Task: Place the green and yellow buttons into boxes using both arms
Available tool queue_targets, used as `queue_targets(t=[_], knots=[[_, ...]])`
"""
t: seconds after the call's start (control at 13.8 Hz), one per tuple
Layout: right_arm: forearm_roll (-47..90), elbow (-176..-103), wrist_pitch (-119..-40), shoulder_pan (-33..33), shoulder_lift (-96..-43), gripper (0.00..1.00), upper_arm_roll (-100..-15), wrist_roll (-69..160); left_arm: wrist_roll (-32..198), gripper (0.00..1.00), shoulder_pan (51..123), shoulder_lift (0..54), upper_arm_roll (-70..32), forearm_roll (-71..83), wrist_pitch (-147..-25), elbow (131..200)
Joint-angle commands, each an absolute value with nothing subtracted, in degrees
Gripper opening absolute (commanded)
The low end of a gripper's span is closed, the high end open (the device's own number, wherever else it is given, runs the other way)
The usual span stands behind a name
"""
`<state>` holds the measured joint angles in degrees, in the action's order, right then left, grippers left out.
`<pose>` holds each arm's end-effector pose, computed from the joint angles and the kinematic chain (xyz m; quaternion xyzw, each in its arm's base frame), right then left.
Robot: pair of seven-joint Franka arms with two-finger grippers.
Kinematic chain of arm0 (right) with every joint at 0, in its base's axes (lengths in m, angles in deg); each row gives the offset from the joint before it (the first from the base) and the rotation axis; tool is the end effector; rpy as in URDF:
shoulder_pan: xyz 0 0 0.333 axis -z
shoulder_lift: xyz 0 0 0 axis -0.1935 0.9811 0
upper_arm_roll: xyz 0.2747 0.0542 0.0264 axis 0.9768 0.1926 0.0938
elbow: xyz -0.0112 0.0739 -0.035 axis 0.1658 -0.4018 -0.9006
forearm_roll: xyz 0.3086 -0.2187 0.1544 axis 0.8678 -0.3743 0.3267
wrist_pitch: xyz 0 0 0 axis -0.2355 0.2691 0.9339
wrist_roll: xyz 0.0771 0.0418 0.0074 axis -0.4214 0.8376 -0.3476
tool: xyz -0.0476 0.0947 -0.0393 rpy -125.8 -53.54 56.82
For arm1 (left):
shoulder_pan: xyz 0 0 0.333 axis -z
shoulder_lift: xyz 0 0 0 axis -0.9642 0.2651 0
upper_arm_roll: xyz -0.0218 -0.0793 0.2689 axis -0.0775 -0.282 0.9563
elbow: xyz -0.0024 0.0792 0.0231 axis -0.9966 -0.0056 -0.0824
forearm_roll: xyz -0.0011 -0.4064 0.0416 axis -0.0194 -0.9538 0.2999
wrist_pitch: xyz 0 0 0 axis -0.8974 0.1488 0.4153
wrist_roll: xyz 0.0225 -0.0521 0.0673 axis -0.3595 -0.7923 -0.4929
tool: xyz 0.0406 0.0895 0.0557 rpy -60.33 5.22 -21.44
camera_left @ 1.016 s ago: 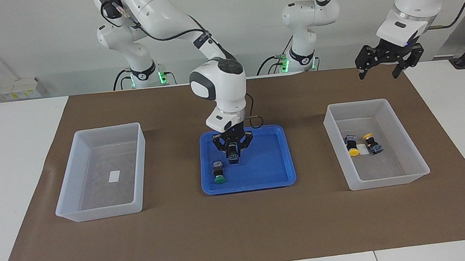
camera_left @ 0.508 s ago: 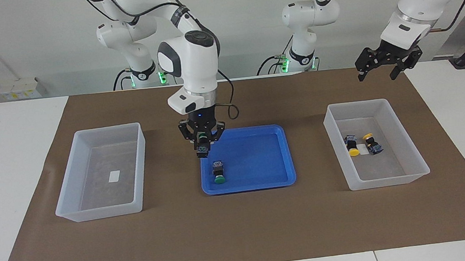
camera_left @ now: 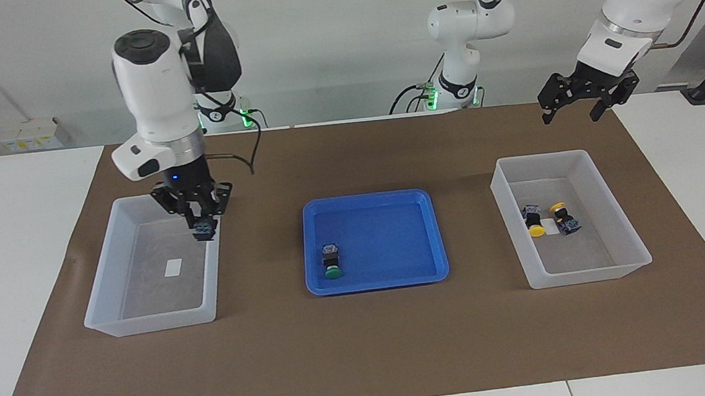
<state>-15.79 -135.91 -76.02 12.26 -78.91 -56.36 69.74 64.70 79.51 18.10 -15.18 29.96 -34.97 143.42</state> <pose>0.6174 0.0682 0.4801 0.9946 -0.0545 0.0808 0.0348 0.5695 -0.0385 0.5913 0.9983 -0.0568 -0.0118 0.0067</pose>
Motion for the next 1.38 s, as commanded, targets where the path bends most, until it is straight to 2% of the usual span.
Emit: queue_targets(t=[0.0,0.29,0.65,0.87,1.09,1.31], knots=[[-12.1,-142.0,-77.1,17.6,-80.9,0.00,-55.5,62.1,65.1,1.00,79.3,16.4,-15.1,29.4,-36.5,145.7],[-11.3,-149.0,-85.9,23.3,-81.5,0.00,-55.5,52.7,65.0,1.00,79.6,15.3,-15.2,29.4,-36.1,147.5],[-11.3,-155.7,-99.1,28.0,-78.1,0.00,-55.5,46.3,65.0,1.00,78.9,15.1,-15.1,29.5,-35.6,147.8],[-11.3,-156.1,-102.2,29.1,-75.2,0.00,-55.5,44.8,64.9,1.00,79.5,15.1,-15.1,29.5,-35.6,147.8],[-11.4,-156.1,-108.8,29.5,-70.9,0.00,-55.5,43.8,64.9,1.00,79.4,15.1,-15.1,29.5,-35.6,147.8],[-11.4,-156.1,-110.4,29.2,-69.0,0.00,-55.5,43.8,65.0,1.00,79.0,15.1,-15.1,29.5,-35.6,147.8]])
